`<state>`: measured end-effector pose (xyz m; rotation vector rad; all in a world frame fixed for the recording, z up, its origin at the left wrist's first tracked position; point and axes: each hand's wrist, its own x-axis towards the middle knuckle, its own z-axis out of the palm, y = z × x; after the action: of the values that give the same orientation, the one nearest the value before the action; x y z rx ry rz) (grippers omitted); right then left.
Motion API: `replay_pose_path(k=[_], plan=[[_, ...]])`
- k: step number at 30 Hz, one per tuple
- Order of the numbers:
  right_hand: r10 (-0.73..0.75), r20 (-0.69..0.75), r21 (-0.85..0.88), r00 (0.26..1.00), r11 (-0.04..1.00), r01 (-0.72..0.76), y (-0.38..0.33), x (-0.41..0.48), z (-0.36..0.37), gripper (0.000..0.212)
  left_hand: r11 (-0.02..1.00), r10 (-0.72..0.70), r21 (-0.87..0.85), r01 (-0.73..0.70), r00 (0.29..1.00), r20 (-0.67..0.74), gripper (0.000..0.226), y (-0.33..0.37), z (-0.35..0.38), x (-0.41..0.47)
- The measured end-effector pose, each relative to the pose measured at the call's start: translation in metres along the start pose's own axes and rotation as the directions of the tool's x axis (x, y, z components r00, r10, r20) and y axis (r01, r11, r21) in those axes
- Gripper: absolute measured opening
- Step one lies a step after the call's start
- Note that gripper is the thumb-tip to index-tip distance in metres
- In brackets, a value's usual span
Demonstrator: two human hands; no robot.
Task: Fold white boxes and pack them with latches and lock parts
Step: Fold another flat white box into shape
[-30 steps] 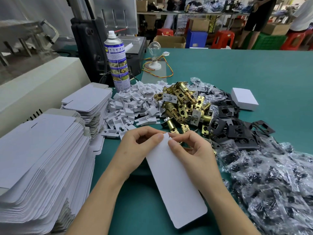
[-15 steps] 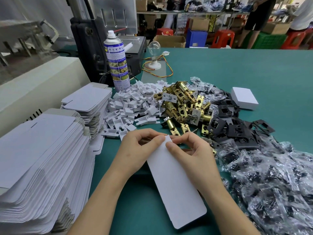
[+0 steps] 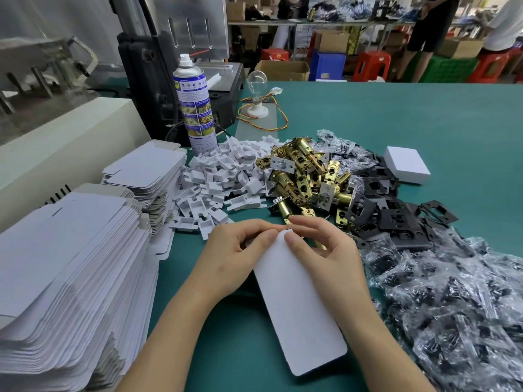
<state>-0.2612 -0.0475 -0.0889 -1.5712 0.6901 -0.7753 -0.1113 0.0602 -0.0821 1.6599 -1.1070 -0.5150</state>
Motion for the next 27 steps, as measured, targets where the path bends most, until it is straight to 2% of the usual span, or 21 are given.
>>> replay_pose_path(k=[3, 7, 15, 19, 22, 25, 27], plan=[[0.005, 0.000, 0.020, 1.000, 1.000, -0.005, -0.002, 0.000, 0.000, 0.012, 1.000, 0.000, -0.012, 0.000, 1.000, 0.008, 0.026, 0.001, 0.001, 0.000], [0.033, -0.054, 0.122, 0.998, 0.992, -0.026, -0.005, 0.000, -0.002, 0.008, 0.995, -0.048, -0.093, 0.040, 0.994, -0.094, 0.019, 0.004, 0.004, 0.000], [0.027, -0.095, 0.133, 0.995, 0.991, -0.014, -0.005, -0.003, -0.002, 0.009, 0.984, -0.062, -0.167, 0.054, 0.997, -0.042, 0.022, 0.008, 0.002, -0.001], [0.044, -0.087, 0.144, 0.995, 0.989, -0.032, -0.006, -0.001, -0.002, 0.011, 0.935, -0.176, -0.308, 0.177, 0.984, 0.033, 0.020, 0.010, 0.000, -0.001], [0.018, -0.114, 0.179, 0.993, 0.984, 0.003, -0.010, 0.000, -0.003, 0.021, 0.859, -0.298, -0.429, 0.280, 0.954, 0.025, 0.020, 0.010, -0.004, 0.000], [-0.126, -0.199, 0.018, 0.972, 0.991, 0.132, -0.009, -0.003, -0.006, 0.021, 0.798, -0.402, -0.477, 0.367, 0.915, 0.031, 0.023, 0.008, -0.010, 0.002], [-0.179, -0.180, -0.044, 0.967, 0.984, 0.174, -0.008, -0.005, -0.003, 0.023, 0.769, -0.451, -0.480, 0.422, 0.890, 0.061, 0.024, 0.005, -0.010, 0.003]])
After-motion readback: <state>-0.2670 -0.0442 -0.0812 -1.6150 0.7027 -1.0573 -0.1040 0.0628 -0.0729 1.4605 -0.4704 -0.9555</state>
